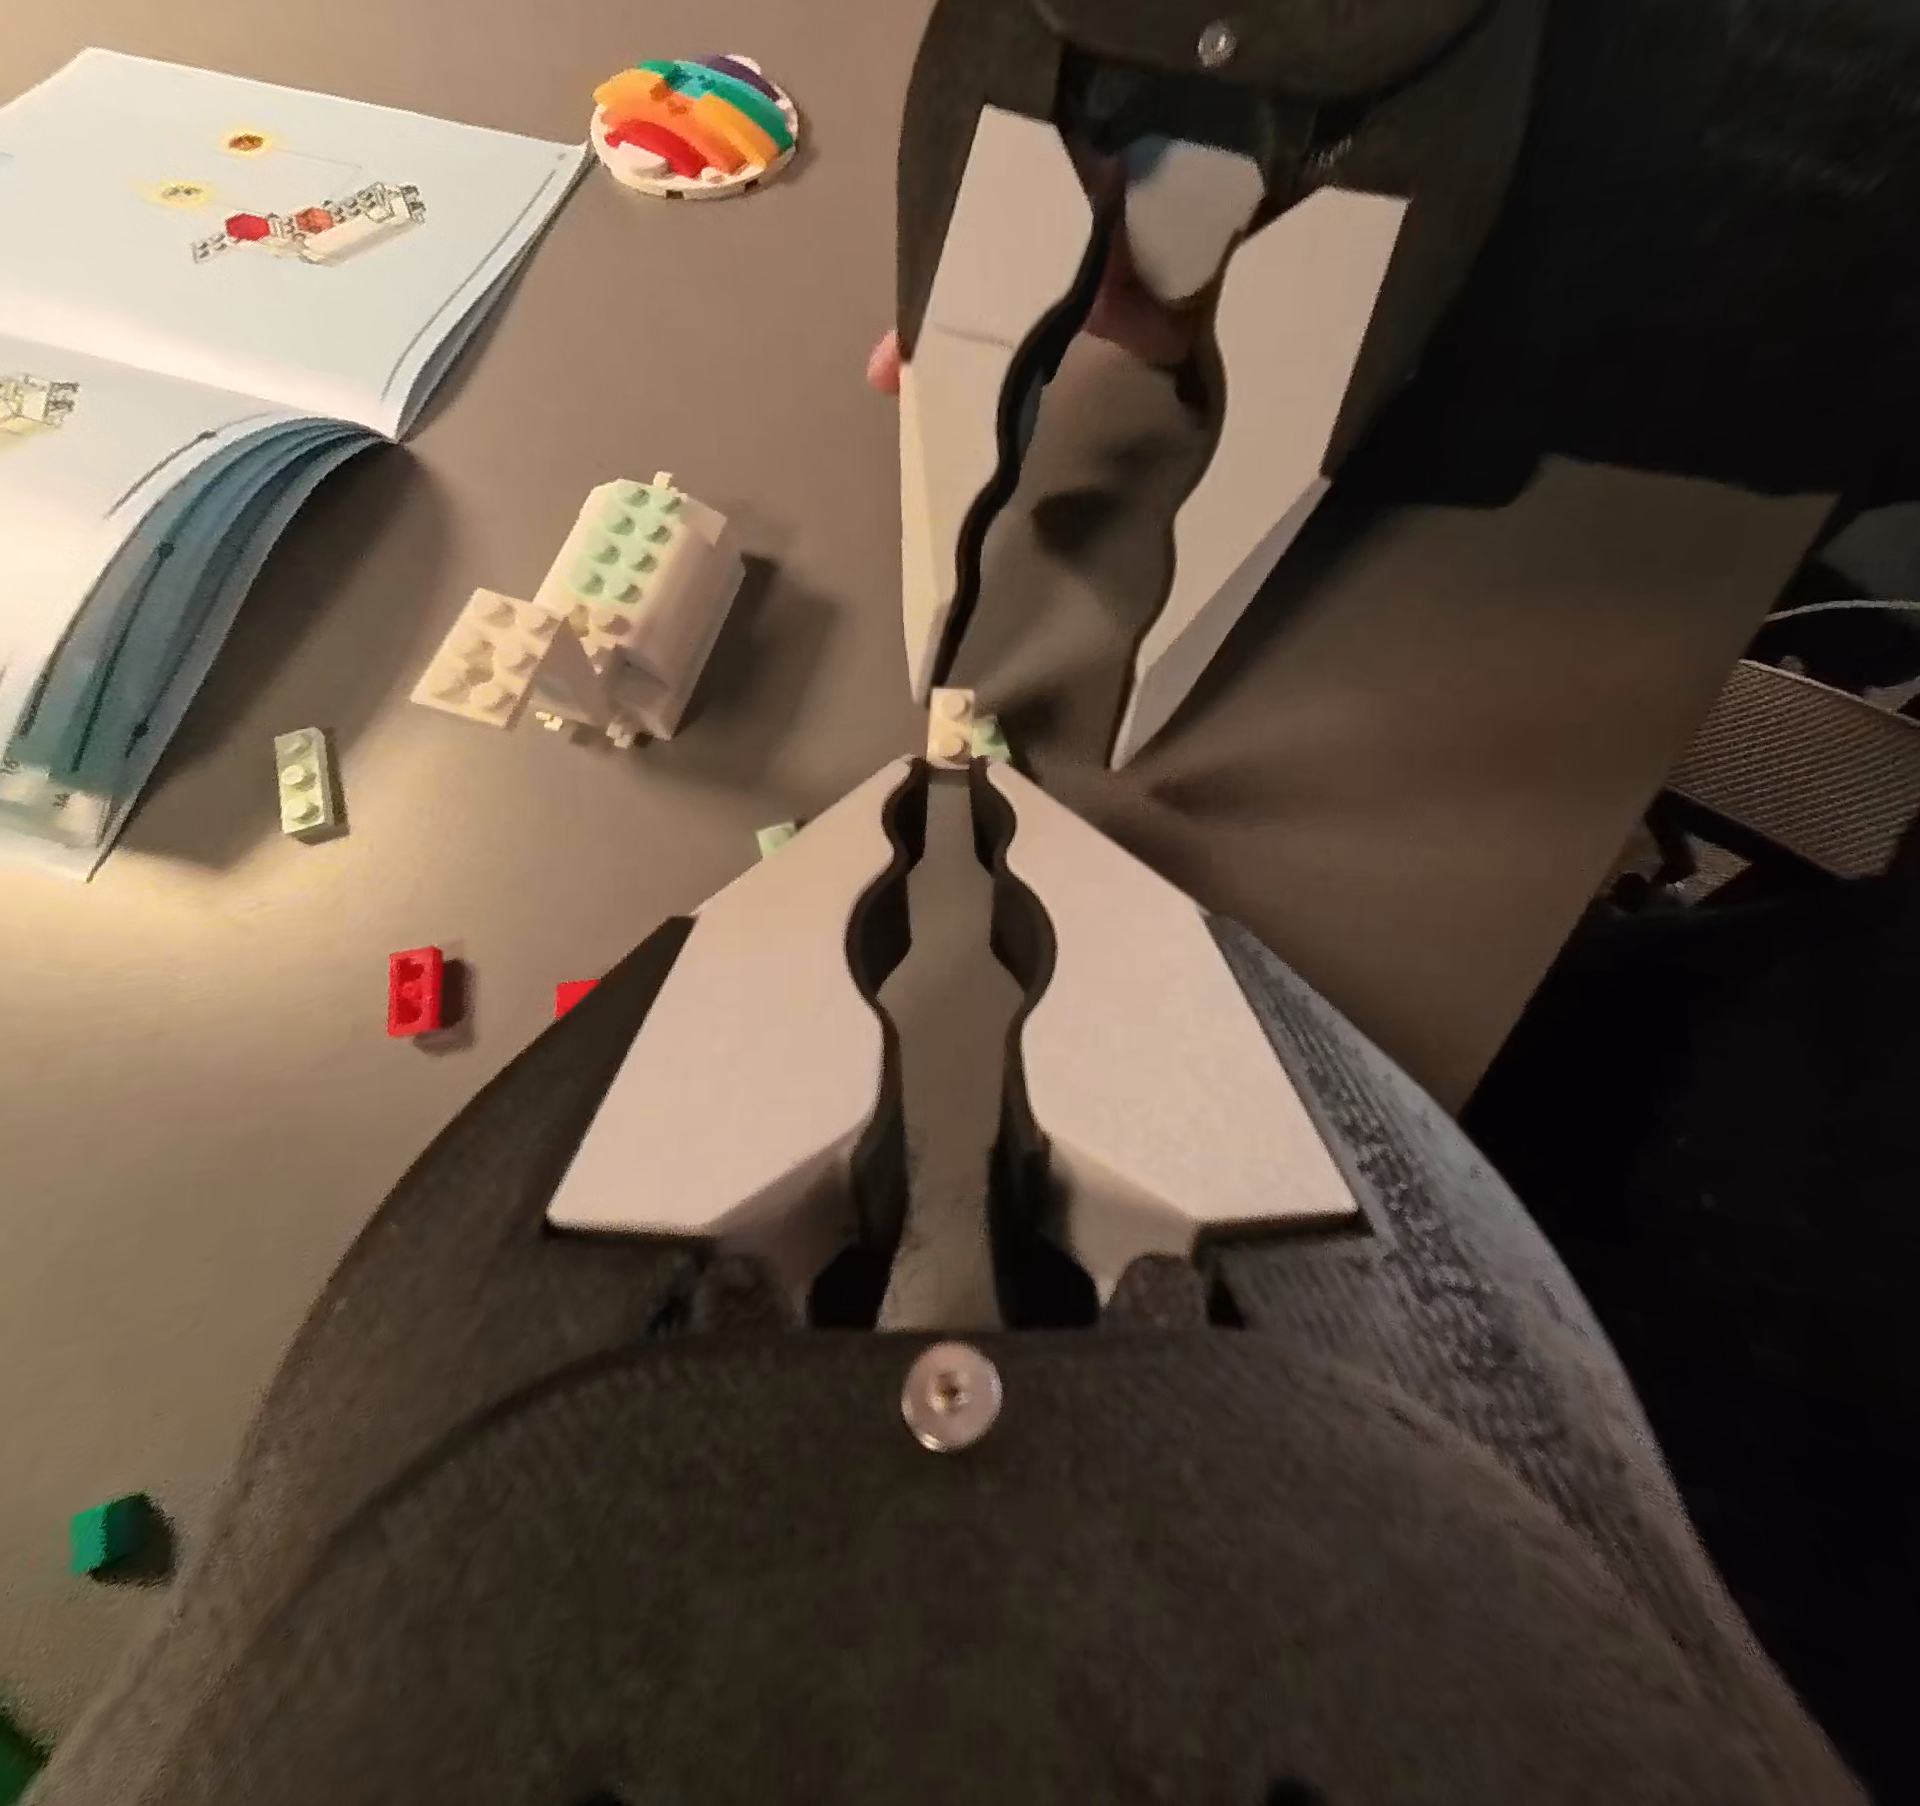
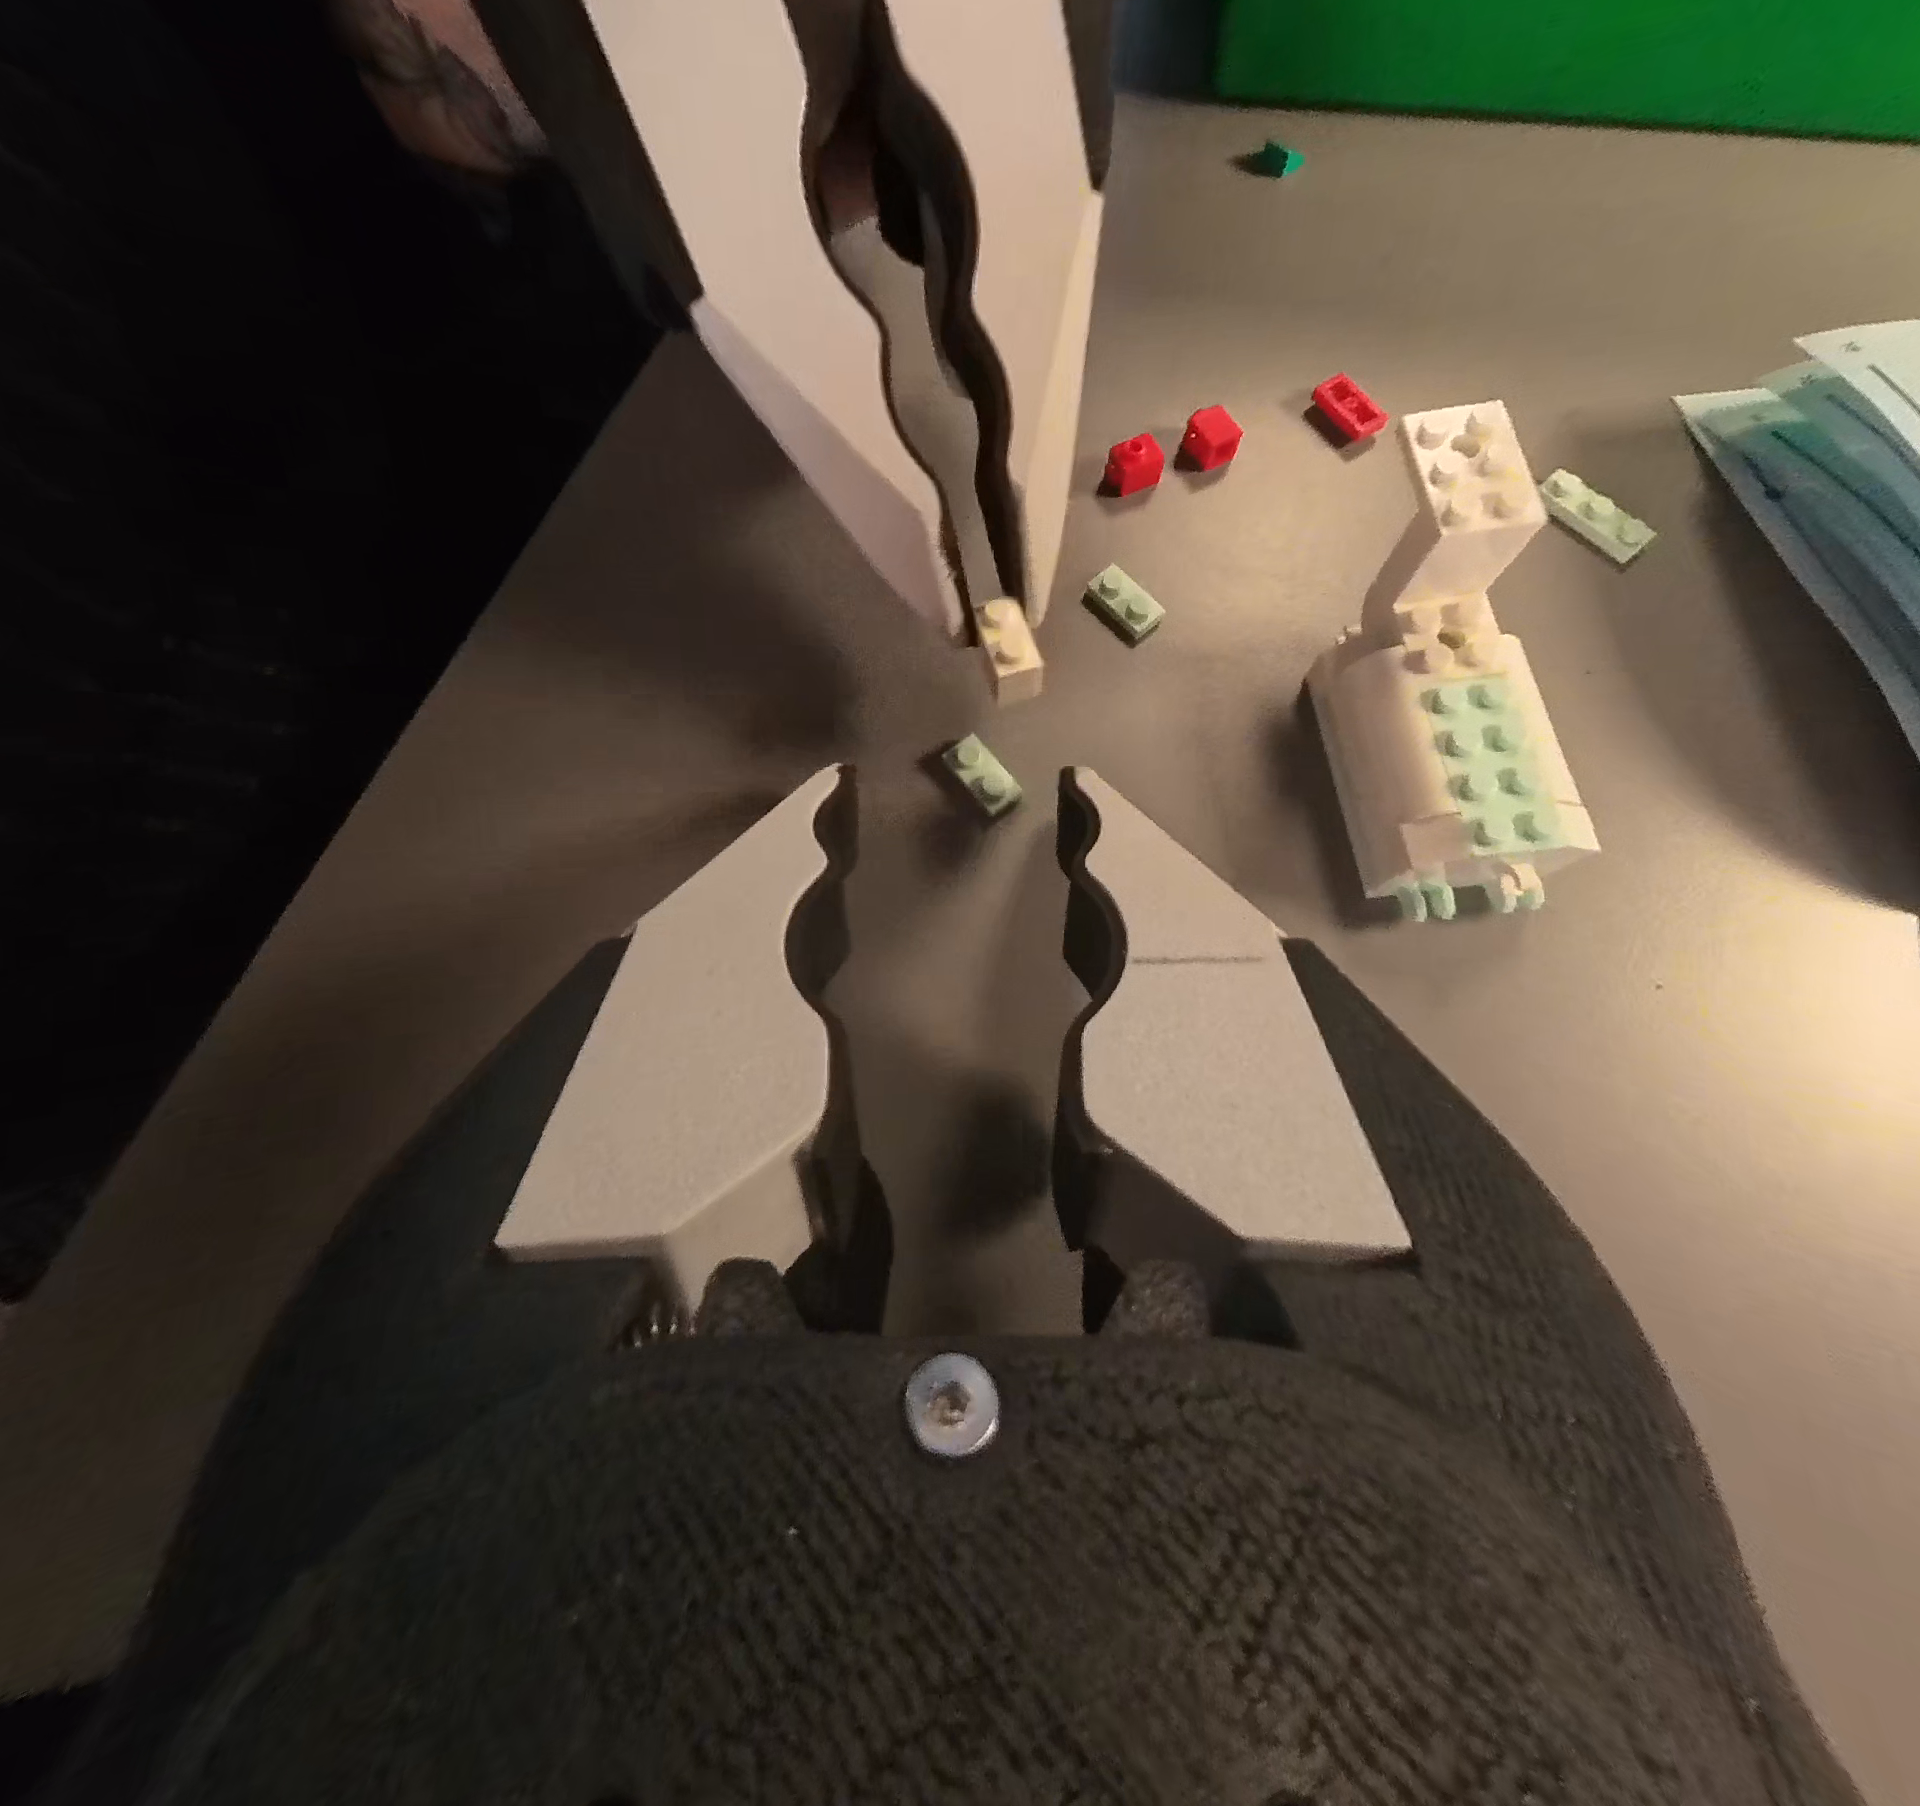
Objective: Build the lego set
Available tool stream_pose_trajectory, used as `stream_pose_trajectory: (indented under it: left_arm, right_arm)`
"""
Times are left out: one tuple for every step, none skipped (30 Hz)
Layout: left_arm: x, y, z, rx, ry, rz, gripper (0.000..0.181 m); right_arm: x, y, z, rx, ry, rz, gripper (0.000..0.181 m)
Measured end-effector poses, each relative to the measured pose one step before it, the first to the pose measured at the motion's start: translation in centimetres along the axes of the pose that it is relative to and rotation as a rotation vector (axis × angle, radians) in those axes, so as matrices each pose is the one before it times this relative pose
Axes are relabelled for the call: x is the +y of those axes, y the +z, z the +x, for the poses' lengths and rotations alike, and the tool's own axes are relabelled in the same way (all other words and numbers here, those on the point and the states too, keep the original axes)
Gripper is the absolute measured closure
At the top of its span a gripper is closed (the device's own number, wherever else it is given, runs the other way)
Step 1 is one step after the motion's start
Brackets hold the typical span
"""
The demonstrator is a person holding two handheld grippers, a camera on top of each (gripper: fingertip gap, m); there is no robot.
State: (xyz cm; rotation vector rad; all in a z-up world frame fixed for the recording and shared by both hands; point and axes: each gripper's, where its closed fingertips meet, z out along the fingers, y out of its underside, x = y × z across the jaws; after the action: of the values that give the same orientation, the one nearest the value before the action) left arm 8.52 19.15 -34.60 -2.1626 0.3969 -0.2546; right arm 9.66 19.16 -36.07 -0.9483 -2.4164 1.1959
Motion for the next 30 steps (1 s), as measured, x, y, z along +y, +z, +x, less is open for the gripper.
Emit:
stream_pose_trajectory:
  left_arm:
    - [-0.091,-0.055,-0.031,-0.0032,0.0014,0.0023,0.174]
    - [-0.076,-0.039,0.005,-0.0026,0.0032,0.0022,0.174]
    - [-0.047,-0.017,0.049,0.0001,0.0028,0.0013,0.174]
    - [-0.001,0.016,0.123,0.0047,0.001,-0.0009,0.174]
    - [0.025,0.054,0.185,0.0093,0.0003,-0.0027,0.174]
    - [0.031,0.085,0.18,0.009,0.0021,-0.003,0.174]
    - [0.064,0.103,0.136,0.006,0.0034,-0.0053,0.174]
    - [0.08,0.128,0.077,0.0028,0.0034,-0.0066,0.174]
    - [0.065,0.127,0.053,0.0026,0.0016,-0.0065,0.174]
    - [0.017,0.106,0.087,0.0034,-0.001,-0.0051,0.174]
    - [-0.025,0.117,0.106,0.0038,0.0003,-0.0026,0.174]
    - [-0.03,0.113,0.092,0.0016,0.0022,-0.0029,0.174]
    - [0.015,0.123,0.008,-0.004,0.0043,-0.0061,0.174]
    - [0.061,0.139,-0.057,-0.0086,0.0047,-0.0103,0.174]
    - [0.098,0.143,-0.157,-0.0158,-0.0008,-0.0127,0.174]
    - [0.094,0.132,-0.158,-0.0163,-0.0042,-0.0133,0.174]
    - [0.101,0.115,-0.04,-0.0096,-0.0041,-0.0129,0.174]
    - [0.103,0.108,0.018,-0.0068,-0.006,-0.0128,0.174]
    - [0.086,0.095,0.01,-0.0082,-0.0048,-0.0095,0.174]
    - [0.108,0.072,0.026,-0.0074,-0.0025,-0.01,0.174]
    - [0.133,0.058,0.016,-0.0079,-0.0022,-0.0103,0.174]
    - [0.068,0.026,-0.003,-0.0084,-0.002,-0.005,0.174]
    - [-0.003,-0.022,0.001,-0.0065,-0.0022,-0.0006,0.174]
    - [0.026,-0.024,0.017,-0.0038,-0.001,-0.0025,0.174]
    - [0.025,-0.025,0.048,-0.0005,-0.0001,-0.0022,0.174]
    - [-0.003,-0.026,0.053,0.0005,0.0001,-0.0001,0.174]
    - [0.0,0.001,0.036,-0.0006,-0.0004,-0.0002,0.174]
    - [-0.012,0.008,0.049,0.0005,0.0013,0.0005,0.174]
    - [-0.014,0.023,0.041,-0.0001,0.0006,0.0007,0.174]
    - [-0.024,0.026,-0.005,-0.0024,0.0,0.0017,0.174]
  right_arm:
    - [0.159,0.134,-0.086,-0.0045,-0.002,-0.0101,0.144]
    - [0.184,0.099,-0.078,-0.0041,-0.0003,-0.0132,0.144]
    - [0.072,0.009,-0.144,-0.0078,-0.0006,-0.0048,0.143]
    - [-0.01,-0.04,-0.22,-0.0144,0.0022,0.0003,0.145]
    - [0.036,-0.054,-0.19,-0.0151,0.0076,-0.0015,0.148]
    - [0.026,-0.055,-0.058,-0.0081,0.0084,0.001,0.15]
    - [0.006,-0.036,0.055,-0.001,0.0065,0.0029,0.151]
    - [0.021,-0.032,0.058,0.0002,0.0036,0.0028,0.151]
    - [0.033,-0.056,0.048,0.0009,0.0021,0.0008,0.151]
    - [0.051,-0.064,0.077,0.0025,0.0011,-0.0005,0.151]
    - [0.055,-0.071,0.074,0.0031,0.0008,-0.0001,0.151]
    - [0.038,-0.058,0.064,0.0019,0.0019,0.0004,0.151]
    - [0.026,-0.049,0.047,0.0006,0.0029,0.0009,0.151]
    - [0.011,-0.031,0.043,0.0003,0.0021,0.0011,0.151]
    - [0.005,-0.001,0.022,0.0008,0.0003,0.0008,0.151]
    - [-0.007,0.009,0.013,0.0015,-0.0017,0.0002,0.151]
    - [-0.002,0.027,0.02,0.003,-0.0035,-0.0002,0.151]
    - [-0.014,0.026,0.018,0.0031,-0.0041,-0.0002,0.151]
    - [-0.019,0.031,0.01,0.0023,-0.0034,-0.0002,0.15]
    - [-0.009,0.031,0.023,0.0024,-0.0021,0.0,0.15]
    - [-0.016,0.02,0.041,0.0037,-0.0013,0.0002,0.149]
    - [-0.023,0.025,0.061,0.0043,-0.0018,0.0003,0.149]
    - [-0.019,0.02,0.029,0.0036,-0.003,0.0007,0.149]
    - [-0.042,0.011,0.019,0.0025,-0.0037,0.0013,0.149]
    - [-0.04,0.02,0.016,0.0024,-0.0034,0.0017,0.149]
    - [-0.041,0.02,0.016,0.0026,-0.0031,0.0017,0.149]
    - [-0.054,0.016,0.024,0.003,-0.0034,0.0021,0.15]
    - [-0.083,0.024,0.039,0.0042,-0.0044,0.0033,0.15]
    - [-0.1,0.038,0.008,0.0037,-0.0057,0.0041,0.151]
    - [-0.1,0.048,-0.017,0.0019,-0.0067,0.0031,0.151]
